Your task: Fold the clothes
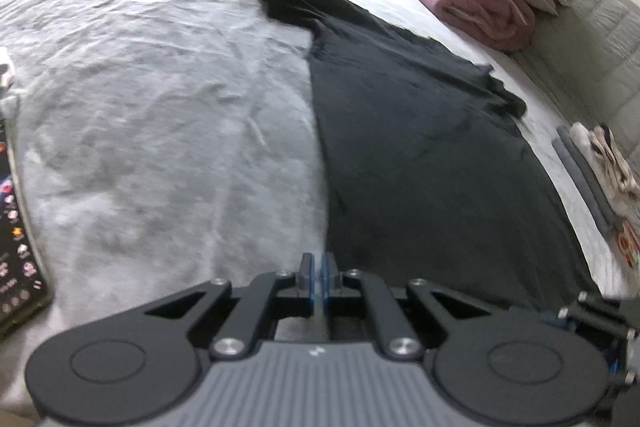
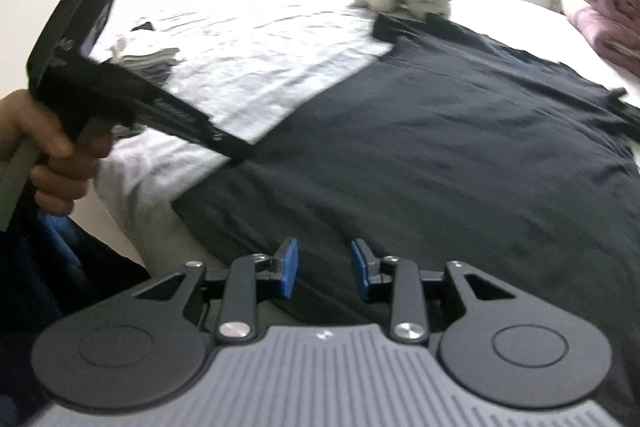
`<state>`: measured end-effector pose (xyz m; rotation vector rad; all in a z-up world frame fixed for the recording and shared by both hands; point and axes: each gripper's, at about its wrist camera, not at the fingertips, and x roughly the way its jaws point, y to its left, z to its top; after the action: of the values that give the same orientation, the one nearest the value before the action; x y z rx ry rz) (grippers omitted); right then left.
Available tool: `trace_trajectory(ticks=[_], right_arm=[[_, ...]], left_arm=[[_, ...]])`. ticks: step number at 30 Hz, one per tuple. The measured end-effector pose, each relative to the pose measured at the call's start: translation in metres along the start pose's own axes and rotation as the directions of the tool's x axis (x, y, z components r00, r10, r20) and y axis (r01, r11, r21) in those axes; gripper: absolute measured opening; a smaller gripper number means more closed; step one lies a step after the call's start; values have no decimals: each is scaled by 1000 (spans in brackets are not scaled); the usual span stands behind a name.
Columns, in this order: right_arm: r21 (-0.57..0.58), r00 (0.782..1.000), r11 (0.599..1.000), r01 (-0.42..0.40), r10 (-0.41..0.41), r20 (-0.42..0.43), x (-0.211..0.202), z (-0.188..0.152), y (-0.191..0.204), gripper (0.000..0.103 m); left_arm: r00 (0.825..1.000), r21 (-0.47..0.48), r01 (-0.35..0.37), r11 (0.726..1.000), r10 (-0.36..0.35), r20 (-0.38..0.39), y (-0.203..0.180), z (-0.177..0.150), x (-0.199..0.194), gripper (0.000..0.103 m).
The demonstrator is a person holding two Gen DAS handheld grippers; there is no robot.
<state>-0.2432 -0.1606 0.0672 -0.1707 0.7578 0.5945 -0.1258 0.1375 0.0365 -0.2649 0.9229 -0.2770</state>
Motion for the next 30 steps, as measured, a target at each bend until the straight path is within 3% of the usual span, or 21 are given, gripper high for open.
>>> trace_trajectory(ticks=[11,19,21,22,24,25,28,30], right_arm=[[-37,997,997,-73,73,1,32,30,45,34],[-38,994,994,-106,107,16,26,28,47,36],[-31,993,993,-114,115,24,22,27,43,35],[-28,993,993,-118,118,28,20,26,42,30],[-22,991,992,-125,126,37,15,25,38,32],[-15,994,995,-100,100,40,10,24,29,36],[14,997,998,60,-60,46,-12,17,-17,37],[75,980,978,197,-198,14,-24,8,-59,37]], left_arm=[[997,-116,-16,993,25,74,26,22,-15,3],[998,-93,-10,996,16,64,25,22,-12,3],[998,-91,-8,996,14,62,24,23,-11,3],[998,-87,-6,996,11,62,23,23,-11,3],[998,-75,-1,997,6,62,19,22,-9,3],[998,-69,1,998,3,61,17,22,-8,3],[998,-55,12,998,-9,54,11,22,-5,3],[999,-48,21,999,-18,47,7,22,-2,3]])
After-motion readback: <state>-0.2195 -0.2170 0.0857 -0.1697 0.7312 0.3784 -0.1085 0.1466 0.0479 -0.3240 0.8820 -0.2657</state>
